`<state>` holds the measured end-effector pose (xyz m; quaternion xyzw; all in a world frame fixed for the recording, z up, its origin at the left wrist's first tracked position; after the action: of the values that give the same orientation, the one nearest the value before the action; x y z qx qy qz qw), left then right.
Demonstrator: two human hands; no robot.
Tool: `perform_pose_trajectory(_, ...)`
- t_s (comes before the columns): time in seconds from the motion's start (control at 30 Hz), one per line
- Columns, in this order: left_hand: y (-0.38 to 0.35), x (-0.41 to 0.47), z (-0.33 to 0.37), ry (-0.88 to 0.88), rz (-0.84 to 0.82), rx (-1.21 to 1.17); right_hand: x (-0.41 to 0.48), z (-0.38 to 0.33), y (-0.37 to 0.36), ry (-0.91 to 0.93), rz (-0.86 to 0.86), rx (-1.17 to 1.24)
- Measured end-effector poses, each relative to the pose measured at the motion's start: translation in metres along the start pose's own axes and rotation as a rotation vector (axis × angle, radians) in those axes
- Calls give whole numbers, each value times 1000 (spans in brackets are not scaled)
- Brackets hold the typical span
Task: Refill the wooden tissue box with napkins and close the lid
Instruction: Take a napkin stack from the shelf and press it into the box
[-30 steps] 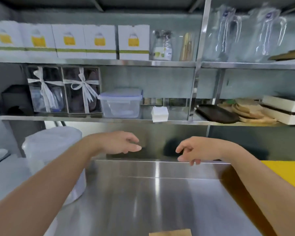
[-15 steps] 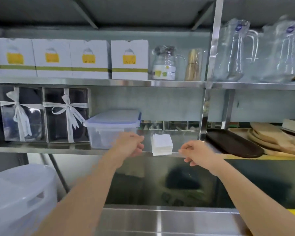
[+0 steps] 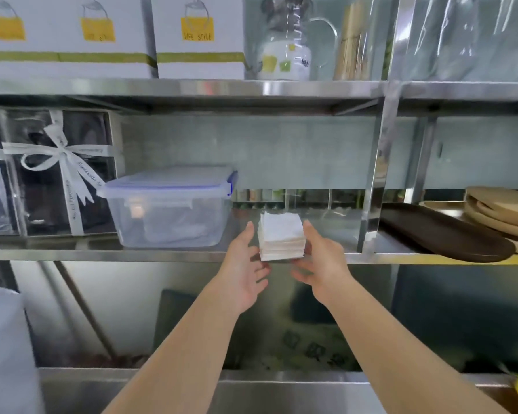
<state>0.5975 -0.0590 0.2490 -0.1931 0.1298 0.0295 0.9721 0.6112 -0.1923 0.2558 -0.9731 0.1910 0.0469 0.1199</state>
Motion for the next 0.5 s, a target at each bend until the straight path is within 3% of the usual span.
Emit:
perform_pose_trajectory(0.33,5,-13,-3,19,-3,-30,-5,-5,8,-8,110,63)
perform_pose_trajectory(0.5,25,-20,-22,162,23,-57,-27,-5,20,-85,-12,78)
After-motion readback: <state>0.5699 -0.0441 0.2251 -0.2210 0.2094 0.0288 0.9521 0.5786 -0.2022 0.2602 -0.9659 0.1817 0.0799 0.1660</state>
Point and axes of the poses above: each hand's wrist, its own x-axis towards the middle knuckle, its own y-axis out of the back of the hand, z = x × y, the point moved 7 cm from there along x, towards the middle knuckle, and after that the axes turned 8 degrees about z, right-handed, at the moved point
